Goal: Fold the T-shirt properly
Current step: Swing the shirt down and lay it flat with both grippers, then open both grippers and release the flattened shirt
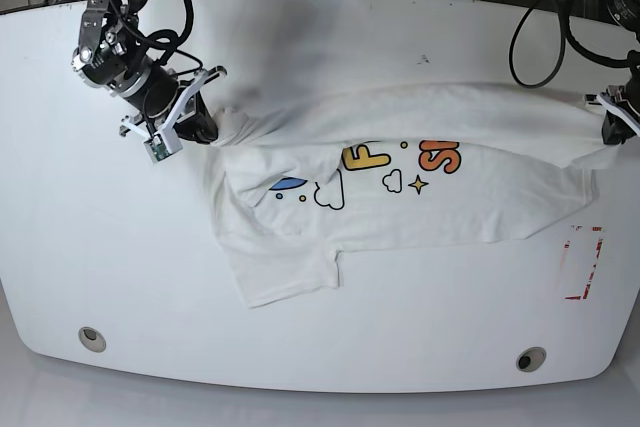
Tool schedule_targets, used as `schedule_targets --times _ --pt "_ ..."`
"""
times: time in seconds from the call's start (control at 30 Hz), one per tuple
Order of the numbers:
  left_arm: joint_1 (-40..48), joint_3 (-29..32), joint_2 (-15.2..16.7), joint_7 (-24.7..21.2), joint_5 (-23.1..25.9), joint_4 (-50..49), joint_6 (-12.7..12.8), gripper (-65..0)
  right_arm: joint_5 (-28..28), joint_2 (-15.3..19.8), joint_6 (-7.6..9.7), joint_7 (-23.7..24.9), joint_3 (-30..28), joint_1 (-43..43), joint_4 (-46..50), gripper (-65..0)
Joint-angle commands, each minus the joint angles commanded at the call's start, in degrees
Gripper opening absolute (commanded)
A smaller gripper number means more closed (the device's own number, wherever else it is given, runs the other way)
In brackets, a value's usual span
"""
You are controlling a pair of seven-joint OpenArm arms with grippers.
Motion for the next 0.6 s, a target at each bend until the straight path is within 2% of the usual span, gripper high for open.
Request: schedule_targets --times 0.17,0.6 --pt "1.49 -0.09 -0.18 0.00 0.09 0.00 0.00 -65.0 -0.26 -1.58 0.00 0.00 0.26 -2.11 -0.09 -62.8" --pt "6.42 -0.26 -1.49 0.00 0.18 -0.09 0.00 -65.0 -0.26 -1.76 0.00 0.00 0.00 -7.03 -0.18 -62.3"
